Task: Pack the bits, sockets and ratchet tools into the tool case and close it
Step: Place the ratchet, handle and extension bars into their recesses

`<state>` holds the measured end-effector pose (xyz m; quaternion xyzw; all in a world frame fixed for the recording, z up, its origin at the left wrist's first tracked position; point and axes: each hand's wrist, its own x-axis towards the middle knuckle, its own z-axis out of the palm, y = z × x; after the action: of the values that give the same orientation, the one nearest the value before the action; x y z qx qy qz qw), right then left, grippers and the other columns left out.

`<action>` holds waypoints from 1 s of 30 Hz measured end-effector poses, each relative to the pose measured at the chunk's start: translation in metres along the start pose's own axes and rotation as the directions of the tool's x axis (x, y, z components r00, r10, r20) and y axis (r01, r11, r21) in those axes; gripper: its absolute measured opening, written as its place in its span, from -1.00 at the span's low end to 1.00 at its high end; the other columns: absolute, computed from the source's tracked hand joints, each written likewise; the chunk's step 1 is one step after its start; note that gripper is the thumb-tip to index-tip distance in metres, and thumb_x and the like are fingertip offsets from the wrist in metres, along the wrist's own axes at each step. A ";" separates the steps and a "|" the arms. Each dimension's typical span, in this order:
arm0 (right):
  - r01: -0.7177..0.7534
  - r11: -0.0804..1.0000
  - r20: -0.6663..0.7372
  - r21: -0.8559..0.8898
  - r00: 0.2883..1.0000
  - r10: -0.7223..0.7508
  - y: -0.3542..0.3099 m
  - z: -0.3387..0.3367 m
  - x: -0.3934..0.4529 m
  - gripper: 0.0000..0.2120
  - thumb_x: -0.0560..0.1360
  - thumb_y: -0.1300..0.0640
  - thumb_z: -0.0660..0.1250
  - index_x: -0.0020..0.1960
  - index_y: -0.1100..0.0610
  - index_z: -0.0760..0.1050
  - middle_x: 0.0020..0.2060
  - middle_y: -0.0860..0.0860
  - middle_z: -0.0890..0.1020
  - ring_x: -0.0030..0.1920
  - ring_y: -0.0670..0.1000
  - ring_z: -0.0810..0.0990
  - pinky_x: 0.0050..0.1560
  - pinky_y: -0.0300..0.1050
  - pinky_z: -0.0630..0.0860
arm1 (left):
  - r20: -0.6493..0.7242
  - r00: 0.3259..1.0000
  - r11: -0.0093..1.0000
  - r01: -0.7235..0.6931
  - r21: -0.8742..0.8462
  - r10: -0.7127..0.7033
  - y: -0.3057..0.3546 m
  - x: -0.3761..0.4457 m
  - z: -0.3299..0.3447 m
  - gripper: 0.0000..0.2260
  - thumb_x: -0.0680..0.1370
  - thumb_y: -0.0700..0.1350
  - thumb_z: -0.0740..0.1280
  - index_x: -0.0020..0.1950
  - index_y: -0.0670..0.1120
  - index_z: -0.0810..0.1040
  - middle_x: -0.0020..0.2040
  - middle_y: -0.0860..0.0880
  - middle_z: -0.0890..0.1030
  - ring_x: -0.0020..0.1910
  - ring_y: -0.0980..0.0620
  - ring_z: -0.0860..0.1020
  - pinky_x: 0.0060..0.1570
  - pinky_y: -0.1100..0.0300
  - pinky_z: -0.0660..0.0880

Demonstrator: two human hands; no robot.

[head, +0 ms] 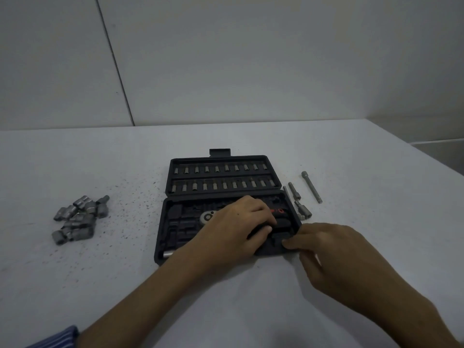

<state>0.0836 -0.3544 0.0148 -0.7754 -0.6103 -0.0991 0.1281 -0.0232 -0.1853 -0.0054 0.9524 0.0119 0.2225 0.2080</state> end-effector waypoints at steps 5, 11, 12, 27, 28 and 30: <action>-0.024 0.985 -0.002 0.169 1.000 0.025 0.010 0.002 -0.010 -0.78 0.38 0.12 0.40 -0.01 -0.09 0.66 -0.15 -0.23 0.64 -0.22 -0.21 0.60 -0.29 -0.40 0.48 | -0.003 1.000 1.000 -0.003 0.008 0.003 0.001 0.000 0.000 -0.79 0.54 0.00 0.23 0.05 -0.05 0.59 0.03 0.10 0.55 0.09 0.17 0.45 0.04 0.22 0.46; 0.008 0.976 -0.044 0.219 0.999 0.001 0.020 0.012 -0.010 -0.61 0.28 0.37 0.53 -0.01 -0.02 0.67 -0.14 -0.18 0.68 -0.18 -0.20 0.63 -0.22 -0.26 0.57 | -0.007 1.000 1.000 0.001 0.005 -0.001 0.002 0.001 0.000 -0.82 0.55 -0.05 0.26 0.05 -0.06 0.60 0.03 0.08 0.55 0.08 0.17 0.44 0.03 0.23 0.45; 0.013 0.975 -0.053 0.221 0.999 -0.001 0.021 0.013 -0.010 -0.61 0.28 0.37 0.53 -0.01 -0.02 0.68 -0.14 -0.18 0.68 -0.18 -0.19 0.64 -0.21 -0.25 0.58 | -0.009 1.000 1.000 0.004 0.004 -0.003 0.001 0.001 0.000 -0.81 0.55 -0.04 0.25 0.06 -0.06 0.60 0.04 0.08 0.55 0.09 0.17 0.44 0.03 0.23 0.46; -0.043 0.939 -0.011 0.340 0.999 0.050 0.028 0.007 -0.005 -0.77 0.43 0.17 0.43 0.01 -0.12 0.65 -0.14 -0.27 0.63 -0.13 -0.27 0.58 -0.11 -0.32 0.54 | -0.027 1.000 1.000 0.007 0.020 -0.006 0.001 0.006 0.003 -0.81 0.56 -0.06 0.24 0.06 -0.07 0.59 0.02 0.08 0.56 0.06 0.13 0.45 0.00 0.25 0.42; -0.052 0.944 -0.004 0.326 0.998 0.056 0.028 0.007 -0.004 -0.78 0.44 0.15 0.42 0.01 -0.13 0.64 -0.15 -0.28 0.62 -0.14 -0.25 0.57 -0.14 -0.26 0.55 | -0.031 0.999 1.000 0.011 0.021 -0.010 0.002 0.008 0.003 -0.82 0.56 -0.07 0.25 0.06 -0.07 0.59 0.02 0.08 0.56 0.05 0.14 0.44 0.00 0.24 0.42; -0.069 0.955 0.007 0.288 0.998 0.070 0.028 0.008 0.001 -0.80 0.47 0.10 0.39 0.03 -0.15 0.62 -0.16 -0.31 0.58 -0.13 -0.24 0.54 -0.16 -0.21 0.54 | -0.037 0.999 0.999 0.019 0.030 -0.018 0.002 0.012 0.004 -0.83 0.56 -0.08 0.26 0.08 -0.07 0.59 0.04 0.07 0.56 0.06 0.14 0.44 0.00 0.23 0.41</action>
<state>0.1111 -0.3574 0.0050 -0.7694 -0.5903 -0.0058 0.2442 -0.0105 -0.1877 -0.0029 0.9510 0.0280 0.2377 0.1955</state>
